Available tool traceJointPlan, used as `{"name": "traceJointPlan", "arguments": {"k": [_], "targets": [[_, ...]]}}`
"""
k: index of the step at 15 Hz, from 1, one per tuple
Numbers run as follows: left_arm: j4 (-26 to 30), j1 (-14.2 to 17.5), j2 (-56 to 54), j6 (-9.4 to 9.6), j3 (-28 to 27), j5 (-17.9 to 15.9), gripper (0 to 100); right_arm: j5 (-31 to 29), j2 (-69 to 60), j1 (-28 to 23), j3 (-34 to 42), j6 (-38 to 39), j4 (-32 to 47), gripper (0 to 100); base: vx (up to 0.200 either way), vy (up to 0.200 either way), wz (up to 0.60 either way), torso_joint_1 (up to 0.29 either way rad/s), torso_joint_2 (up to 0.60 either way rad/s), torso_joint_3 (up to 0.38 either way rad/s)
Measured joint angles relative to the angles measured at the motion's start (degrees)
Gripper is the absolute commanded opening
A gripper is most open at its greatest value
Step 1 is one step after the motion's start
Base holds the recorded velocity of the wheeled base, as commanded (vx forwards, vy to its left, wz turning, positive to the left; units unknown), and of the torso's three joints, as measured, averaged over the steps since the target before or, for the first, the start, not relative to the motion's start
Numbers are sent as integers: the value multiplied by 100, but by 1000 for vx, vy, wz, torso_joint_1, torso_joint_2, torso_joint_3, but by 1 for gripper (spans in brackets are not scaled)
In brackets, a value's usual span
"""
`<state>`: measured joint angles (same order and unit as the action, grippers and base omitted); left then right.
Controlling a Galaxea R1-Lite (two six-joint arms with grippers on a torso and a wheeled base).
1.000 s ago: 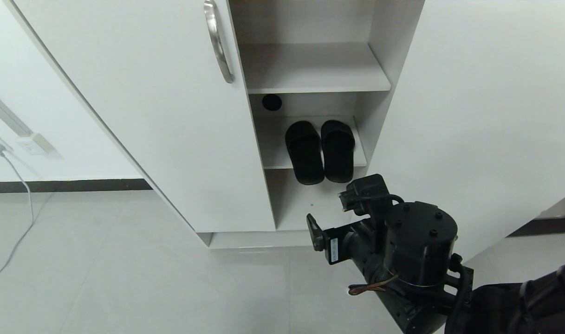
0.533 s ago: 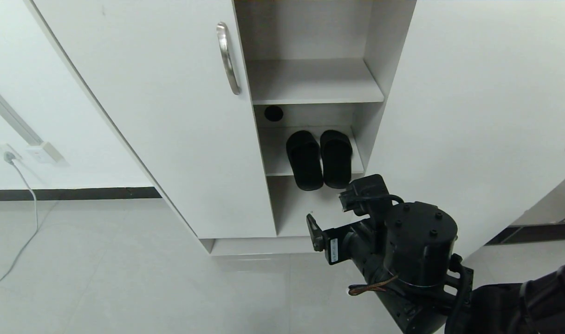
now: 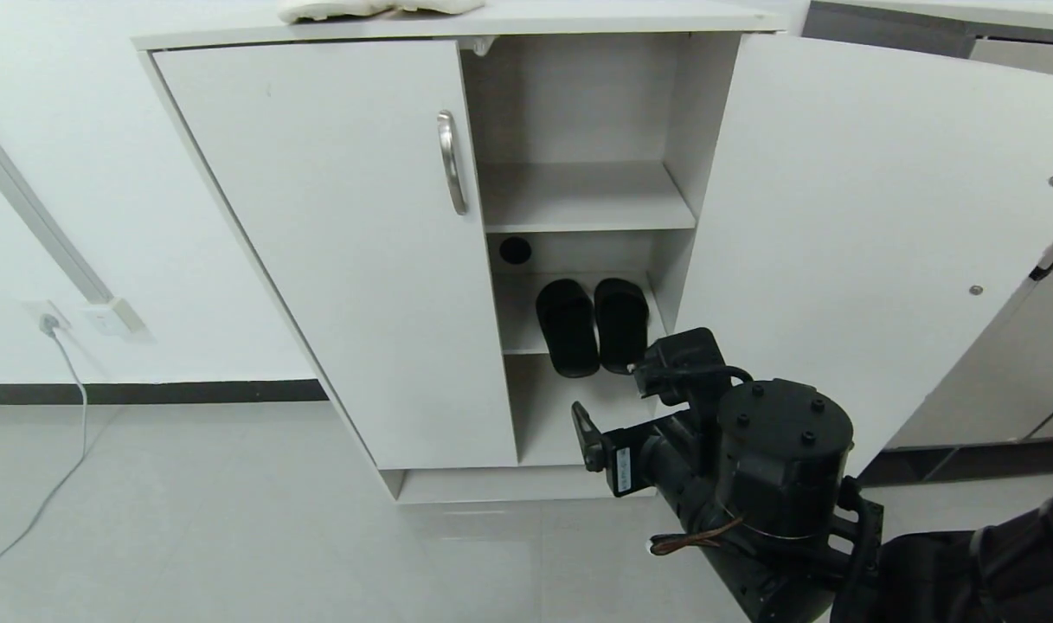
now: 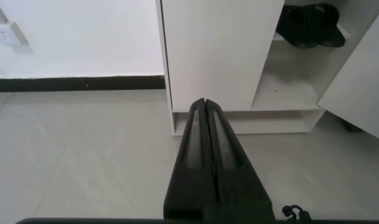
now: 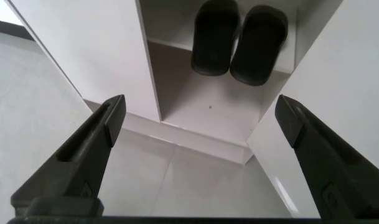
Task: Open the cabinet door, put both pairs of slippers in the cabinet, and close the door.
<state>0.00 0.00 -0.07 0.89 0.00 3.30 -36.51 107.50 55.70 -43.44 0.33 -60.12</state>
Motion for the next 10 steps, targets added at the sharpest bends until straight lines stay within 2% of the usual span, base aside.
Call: {"name": "traceJointPlan", "arguments": {"k": [10], "targets": [[0, 0, 0, 9, 0, 6, 0, 13, -41, 2, 195, 0, -1, 100, 0, 0, 0, 4, 1, 186]]}}
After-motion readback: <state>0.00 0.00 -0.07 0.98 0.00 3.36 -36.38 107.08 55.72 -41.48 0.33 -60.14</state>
